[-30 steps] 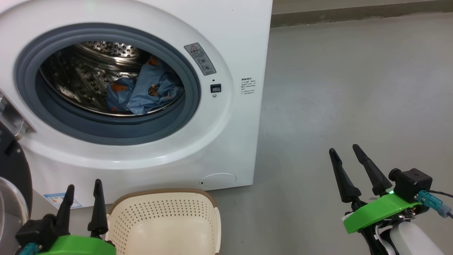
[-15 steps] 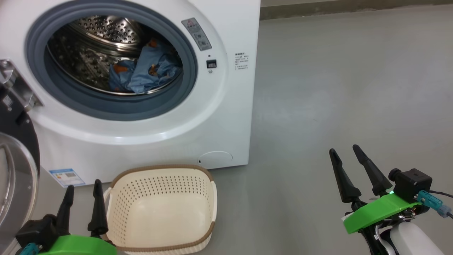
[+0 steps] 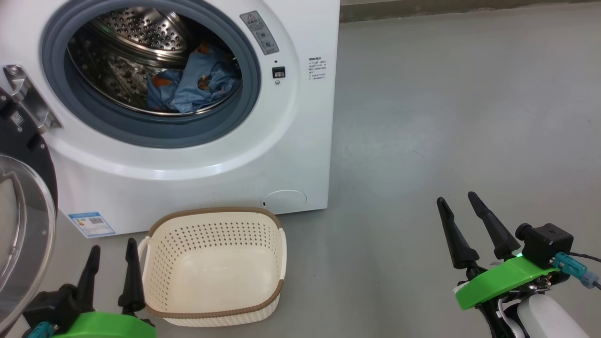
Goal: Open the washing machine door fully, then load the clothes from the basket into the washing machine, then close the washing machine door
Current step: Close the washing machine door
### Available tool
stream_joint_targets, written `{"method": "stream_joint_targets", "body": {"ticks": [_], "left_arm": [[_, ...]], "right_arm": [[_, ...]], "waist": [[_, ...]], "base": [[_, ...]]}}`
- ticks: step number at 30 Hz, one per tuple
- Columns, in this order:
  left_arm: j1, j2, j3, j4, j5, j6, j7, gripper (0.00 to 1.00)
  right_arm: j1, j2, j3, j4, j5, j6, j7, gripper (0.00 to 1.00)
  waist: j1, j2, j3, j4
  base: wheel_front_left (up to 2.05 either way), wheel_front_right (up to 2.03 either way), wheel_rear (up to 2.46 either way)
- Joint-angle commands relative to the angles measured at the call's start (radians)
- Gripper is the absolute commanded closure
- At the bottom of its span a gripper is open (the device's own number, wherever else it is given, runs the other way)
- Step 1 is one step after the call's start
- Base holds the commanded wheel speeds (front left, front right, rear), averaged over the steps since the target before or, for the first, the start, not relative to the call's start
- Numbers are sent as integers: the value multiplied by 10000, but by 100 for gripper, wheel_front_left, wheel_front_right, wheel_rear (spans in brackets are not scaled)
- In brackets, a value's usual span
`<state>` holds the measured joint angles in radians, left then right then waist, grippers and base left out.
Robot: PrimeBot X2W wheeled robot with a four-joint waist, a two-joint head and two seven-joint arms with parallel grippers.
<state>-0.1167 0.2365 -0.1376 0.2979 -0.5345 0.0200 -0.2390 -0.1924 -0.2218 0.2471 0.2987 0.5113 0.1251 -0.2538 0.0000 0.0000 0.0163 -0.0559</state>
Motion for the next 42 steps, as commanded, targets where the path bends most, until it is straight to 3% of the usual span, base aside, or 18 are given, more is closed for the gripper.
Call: {"method": "stream_joint_targets", "body": {"ticks": [1,24,34,42], "left_arm": [[-261,311,309,-222,-104,82,-122,0],[-271,396,145,-171,-118,159,-121,0],[-261,478,89,-39,19,438,-98,0],[-179,533,20,23,110,683,-16,0]], "right_arm": [[-116,-128,130,-235,127,56,-80,0],[-106,-123,194,-199,135,56,-80,0],[-14,-129,279,-159,214,56,-80,0],[30,-104,321,-134,276,56,-80,0]], "waist": [[0,0,-2,4],[0,0,-12,164],[0,0,-186,851],[0,0,-299,1798]], "base": [[0,0,0],[0,0,0],[0,0,0],[0,0,0]]}}
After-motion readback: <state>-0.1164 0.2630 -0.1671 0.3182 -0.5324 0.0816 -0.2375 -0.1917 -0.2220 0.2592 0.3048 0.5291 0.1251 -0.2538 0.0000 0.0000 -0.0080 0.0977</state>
